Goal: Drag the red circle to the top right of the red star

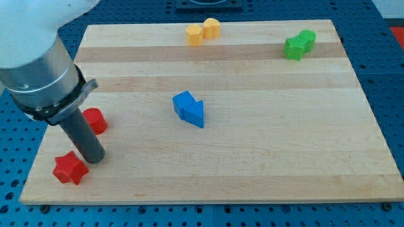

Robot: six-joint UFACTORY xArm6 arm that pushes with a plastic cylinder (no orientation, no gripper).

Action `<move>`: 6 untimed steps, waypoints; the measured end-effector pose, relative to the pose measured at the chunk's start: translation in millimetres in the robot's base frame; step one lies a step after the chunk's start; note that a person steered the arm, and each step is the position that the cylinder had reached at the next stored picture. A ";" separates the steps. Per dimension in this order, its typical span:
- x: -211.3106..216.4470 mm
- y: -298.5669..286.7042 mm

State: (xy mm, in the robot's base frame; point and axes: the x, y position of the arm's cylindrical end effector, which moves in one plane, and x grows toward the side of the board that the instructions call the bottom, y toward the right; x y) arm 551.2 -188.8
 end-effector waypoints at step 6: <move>-155.1 -34.5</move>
State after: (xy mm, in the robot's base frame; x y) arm 396.0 -223.3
